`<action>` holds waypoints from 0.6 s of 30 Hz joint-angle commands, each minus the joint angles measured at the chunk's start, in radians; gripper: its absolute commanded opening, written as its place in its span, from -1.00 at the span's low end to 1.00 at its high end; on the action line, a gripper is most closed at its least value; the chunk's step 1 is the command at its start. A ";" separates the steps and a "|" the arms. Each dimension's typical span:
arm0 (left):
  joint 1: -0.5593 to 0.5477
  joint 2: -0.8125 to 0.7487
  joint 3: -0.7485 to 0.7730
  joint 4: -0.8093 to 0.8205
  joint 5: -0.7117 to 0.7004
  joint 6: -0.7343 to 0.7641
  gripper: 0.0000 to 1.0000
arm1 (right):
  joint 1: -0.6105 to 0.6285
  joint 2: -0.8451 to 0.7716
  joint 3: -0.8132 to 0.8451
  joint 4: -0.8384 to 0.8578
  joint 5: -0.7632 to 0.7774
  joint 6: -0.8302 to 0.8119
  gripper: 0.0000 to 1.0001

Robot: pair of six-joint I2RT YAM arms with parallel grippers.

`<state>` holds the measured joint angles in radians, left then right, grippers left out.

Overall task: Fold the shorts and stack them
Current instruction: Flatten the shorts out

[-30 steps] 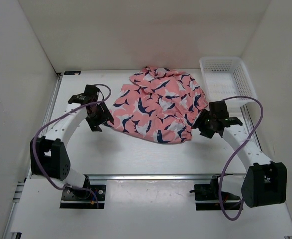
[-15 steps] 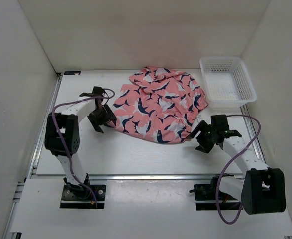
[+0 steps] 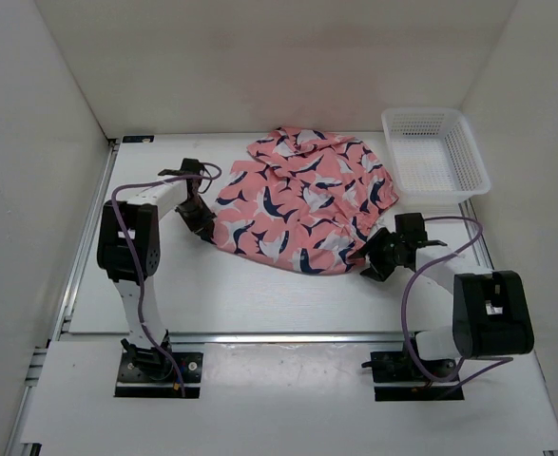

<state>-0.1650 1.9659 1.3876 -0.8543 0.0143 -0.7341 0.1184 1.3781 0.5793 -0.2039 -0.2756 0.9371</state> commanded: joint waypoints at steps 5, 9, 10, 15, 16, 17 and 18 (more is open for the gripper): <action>0.004 0.001 0.045 0.008 0.010 -0.004 -0.80 | 0.024 0.085 0.066 0.026 0.127 -0.023 -0.71; 0.004 -0.073 0.057 -0.002 0.019 -0.004 -0.80 | 0.035 0.072 0.181 -0.075 0.176 -0.076 -1.00; 0.004 -0.096 0.057 -0.014 0.019 -0.004 -0.80 | 0.035 0.052 0.224 -0.095 0.193 -0.099 -1.00; 0.038 -0.289 0.158 -0.040 0.087 -0.004 -0.80 | 0.035 -0.123 0.405 -0.265 0.286 -0.182 -1.00; 0.051 -0.368 0.197 -0.040 0.102 0.007 -0.80 | 0.035 -0.170 0.481 -0.322 0.286 -0.225 -1.00; 0.051 -0.410 0.218 -0.040 0.116 0.007 -0.80 | 0.035 -0.192 0.522 -0.348 0.286 -0.251 -1.00; 0.067 -0.450 0.240 -0.051 0.125 0.007 -0.80 | 0.035 -0.211 0.566 -0.376 0.261 -0.276 -1.00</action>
<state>-0.1303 1.7329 1.5234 -0.9012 0.0933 -0.7334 0.1528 1.2644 1.0100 -0.4648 -0.0509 0.7727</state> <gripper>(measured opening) 0.110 0.009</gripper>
